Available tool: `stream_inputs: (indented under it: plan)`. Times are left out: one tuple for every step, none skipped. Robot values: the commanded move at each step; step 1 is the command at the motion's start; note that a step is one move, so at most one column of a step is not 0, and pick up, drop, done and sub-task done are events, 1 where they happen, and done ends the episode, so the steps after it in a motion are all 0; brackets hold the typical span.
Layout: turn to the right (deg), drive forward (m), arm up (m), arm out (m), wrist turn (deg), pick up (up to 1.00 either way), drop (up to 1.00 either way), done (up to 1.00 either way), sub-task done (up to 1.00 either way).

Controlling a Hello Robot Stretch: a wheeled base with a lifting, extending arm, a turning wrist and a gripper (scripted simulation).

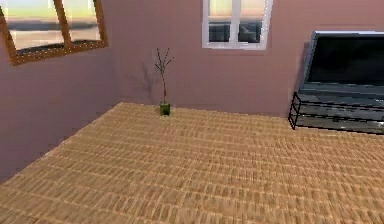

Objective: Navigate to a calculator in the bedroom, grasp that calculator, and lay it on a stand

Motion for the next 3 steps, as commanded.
stream_inputs:
  plan:
    - [0.0, 0.75, 0.00, 0.00, 0.0, 0.00, 0.00, 0.00, 0.00]
    - [9.0, 0.00, 0.00, 0.00, 0.0, 0.00, 0.00, 0.00, 0.00]
    - [3.0, 0.00, 0.00, 0.00, 0.0, 0.00, 0.00, 0.00, 0.00]
